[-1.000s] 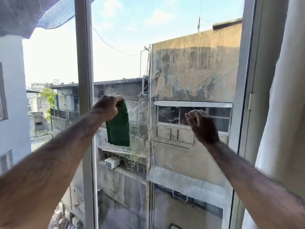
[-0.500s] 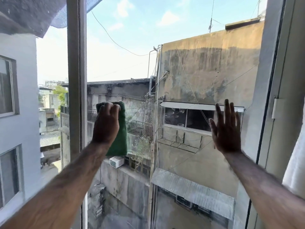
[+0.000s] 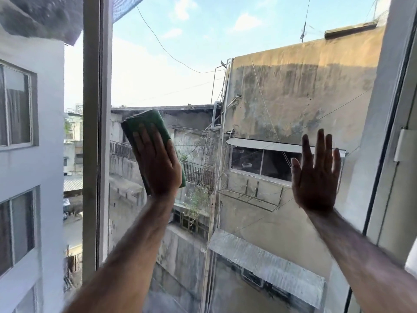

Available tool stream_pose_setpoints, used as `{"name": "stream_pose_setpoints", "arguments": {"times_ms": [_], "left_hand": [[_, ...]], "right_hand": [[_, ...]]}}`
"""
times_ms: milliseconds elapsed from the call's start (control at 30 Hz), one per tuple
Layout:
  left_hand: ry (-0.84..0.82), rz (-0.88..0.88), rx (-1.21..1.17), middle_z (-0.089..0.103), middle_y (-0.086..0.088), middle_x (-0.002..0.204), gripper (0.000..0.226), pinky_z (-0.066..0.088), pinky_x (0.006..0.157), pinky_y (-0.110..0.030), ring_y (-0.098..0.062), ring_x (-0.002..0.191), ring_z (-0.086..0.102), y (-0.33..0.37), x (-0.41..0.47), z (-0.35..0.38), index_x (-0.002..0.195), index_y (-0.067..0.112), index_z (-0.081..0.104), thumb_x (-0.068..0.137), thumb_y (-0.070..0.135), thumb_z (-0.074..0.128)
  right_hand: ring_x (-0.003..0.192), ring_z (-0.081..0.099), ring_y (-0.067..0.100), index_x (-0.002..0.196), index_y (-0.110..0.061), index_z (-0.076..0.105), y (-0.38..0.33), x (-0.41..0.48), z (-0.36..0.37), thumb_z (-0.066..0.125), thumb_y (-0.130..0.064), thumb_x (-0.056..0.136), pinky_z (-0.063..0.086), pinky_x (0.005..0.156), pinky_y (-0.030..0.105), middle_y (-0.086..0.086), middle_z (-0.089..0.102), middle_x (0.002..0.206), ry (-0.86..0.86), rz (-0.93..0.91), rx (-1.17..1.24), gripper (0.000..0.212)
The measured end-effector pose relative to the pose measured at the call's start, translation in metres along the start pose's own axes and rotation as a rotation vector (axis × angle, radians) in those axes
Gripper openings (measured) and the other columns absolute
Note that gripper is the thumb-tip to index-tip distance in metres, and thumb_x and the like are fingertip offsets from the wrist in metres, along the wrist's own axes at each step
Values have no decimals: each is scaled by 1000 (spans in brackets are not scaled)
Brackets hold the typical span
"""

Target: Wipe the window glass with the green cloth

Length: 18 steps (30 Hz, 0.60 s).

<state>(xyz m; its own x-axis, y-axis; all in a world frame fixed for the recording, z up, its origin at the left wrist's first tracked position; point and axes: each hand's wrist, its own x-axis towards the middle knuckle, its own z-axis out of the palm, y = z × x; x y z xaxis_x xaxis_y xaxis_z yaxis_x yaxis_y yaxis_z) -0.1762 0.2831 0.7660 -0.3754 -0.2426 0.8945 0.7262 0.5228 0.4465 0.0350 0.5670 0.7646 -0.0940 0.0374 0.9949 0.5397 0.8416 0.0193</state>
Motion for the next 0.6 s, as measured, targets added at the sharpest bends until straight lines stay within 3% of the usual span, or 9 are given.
{"name": "stream_pose_setpoints", "arguments": {"times_ms": [67, 133, 233, 300, 367, 467, 600], "left_hand": [[48, 49, -25, 27, -25, 170, 56, 27, 128, -59, -41, 160, 24, 39, 2, 11, 161, 2, 28, 112, 22, 45], [74, 205, -75, 28, -22, 170, 53, 28, 128, -58, -39, 160, 24, 82, -13, 29, 161, 5, 31, 112, 20, 44], [-72, 549, -115, 22, -15, 173, 52, 28, 127, -59, -34, 162, 18, 123, -76, 50, 163, 10, 30, 113, 28, 30], [-213, 700, -96, 18, -11, 175, 55, 30, 127, -57, -31, 163, 15, 105, -114, 50, 164, 12, 27, 113, 33, 30], [-257, 741, -59, 17, -10, 175, 57, 33, 125, -57, -30, 163, 16, 60, -126, 42, 165, 13, 25, 113, 34, 34], [-191, 555, -23, 24, -16, 172, 55, 35, 124, -62, -35, 162, 22, -6, -104, 18, 162, 10, 28, 112, 30, 35], [-42, 45, 17, 12, -22, 174, 60, 22, 130, -58, -36, 163, 13, -23, -11, -1, 165, 5, 15, 111, 23, 36]], "right_hand": [[170, 8, 31, 173, -22, 15, 1, -1, 1, 26, -43, 117, 14, 137, 53, 15, 9, 182, 2, 0, 0, 61], [170, 8, 30, 173, -22, 14, 2, -1, 2, 24, -45, 117, 13, 137, 52, 14, 8, 182, 8, -11, -4, 62], [170, 8, 29, 173, -23, 12, 6, 1, 4, 27, -45, 117, 14, 137, 52, 13, 8, 182, 29, -17, -15, 62], [170, 8, 28, 173, -24, 12, 8, -2, 6, 29, -44, 117, 15, 138, 52, 12, 8, 183, 43, -23, -19, 63], [170, 8, 28, 173, -23, 13, 8, -1, 9, 31, -44, 116, 14, 138, 51, 11, 6, 183, 56, -30, -25, 63], [170, 7, 28, 173, -23, 13, 9, -1, 10, 31, -43, 116, 11, 138, 50, 11, 4, 183, 62, -35, -27, 63], [170, 7, 29, 173, -22, 13, 6, -1, 9, 30, -43, 116, 8, 139, 48, 13, 7, 182, 53, -29, -21, 63]]}}
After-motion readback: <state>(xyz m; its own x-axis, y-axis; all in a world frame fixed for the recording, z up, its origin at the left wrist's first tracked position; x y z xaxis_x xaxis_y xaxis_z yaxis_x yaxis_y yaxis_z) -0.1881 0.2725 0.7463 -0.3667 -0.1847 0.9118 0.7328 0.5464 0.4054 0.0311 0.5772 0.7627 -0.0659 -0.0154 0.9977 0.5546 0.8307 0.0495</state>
